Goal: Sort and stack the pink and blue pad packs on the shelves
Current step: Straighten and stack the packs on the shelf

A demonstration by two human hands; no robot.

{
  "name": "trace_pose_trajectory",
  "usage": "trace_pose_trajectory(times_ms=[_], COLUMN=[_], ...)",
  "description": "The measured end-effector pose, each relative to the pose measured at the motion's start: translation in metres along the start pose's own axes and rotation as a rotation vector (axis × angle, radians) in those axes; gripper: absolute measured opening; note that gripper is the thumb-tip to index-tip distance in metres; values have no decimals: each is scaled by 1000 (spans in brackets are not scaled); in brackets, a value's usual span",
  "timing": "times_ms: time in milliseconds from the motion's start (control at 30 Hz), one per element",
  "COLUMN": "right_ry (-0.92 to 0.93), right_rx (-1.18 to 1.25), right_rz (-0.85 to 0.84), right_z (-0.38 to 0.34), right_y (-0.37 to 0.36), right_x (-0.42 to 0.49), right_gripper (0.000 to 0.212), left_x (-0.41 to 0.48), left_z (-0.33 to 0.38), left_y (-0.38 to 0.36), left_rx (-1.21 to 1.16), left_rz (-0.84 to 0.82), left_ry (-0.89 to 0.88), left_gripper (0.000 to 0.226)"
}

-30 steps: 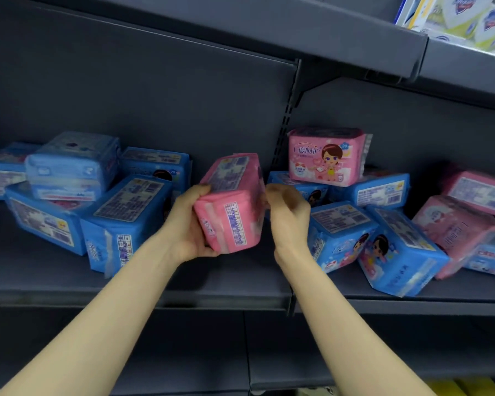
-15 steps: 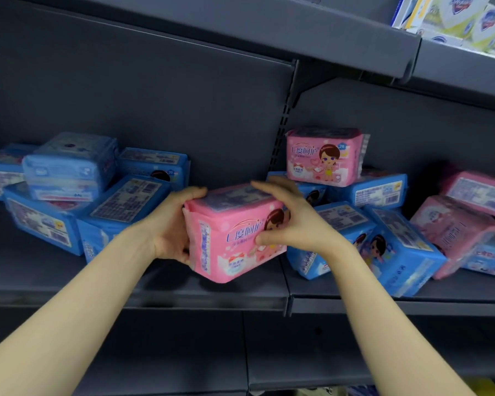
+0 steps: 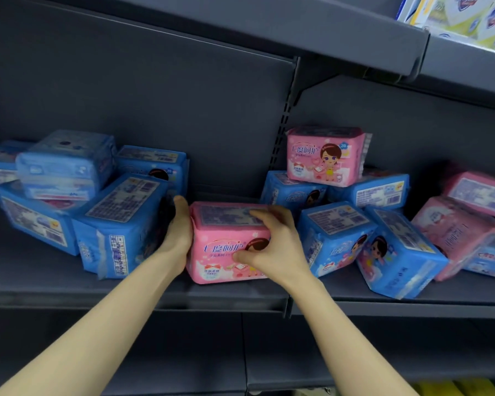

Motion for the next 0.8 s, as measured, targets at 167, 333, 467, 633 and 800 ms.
trace_pose_trajectory(times_ms=[167, 333, 467, 633, 800], right_ry=[27, 104, 183, 207, 251], right_rx=[-138, -249, -347, -377, -279], right_rz=[-63, -179, -294, -258, -143], right_z=[-1, -8, -16, -22, -34], right_y=[0, 0, -7, -6, 9], right_x=[0, 4, 8, 5, 3], right_gripper=[79, 80, 82, 79, 74], left_x=[-10, -21, 18, 77, 55], left_z=[-1, -11, -42, -48, -26], left_y=[17, 29, 31, 22, 16], left_rx=[72, 161, 237, 293, 228], left_rz=[137, -101, -225, 56, 67], left_ry=[-187, -404, -325, -109, -74], left_gripper=[43, 36, 70, 43, 42])
Point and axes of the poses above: each hand's wrist, its own x-axis towards the middle knuckle, its own y-axis out of the back of the hand, z = x × y, the point moved 7 cm from there along x, towards the middle knuckle, and after that the axes turned 8 degrees about z, right-handed, at the moved point
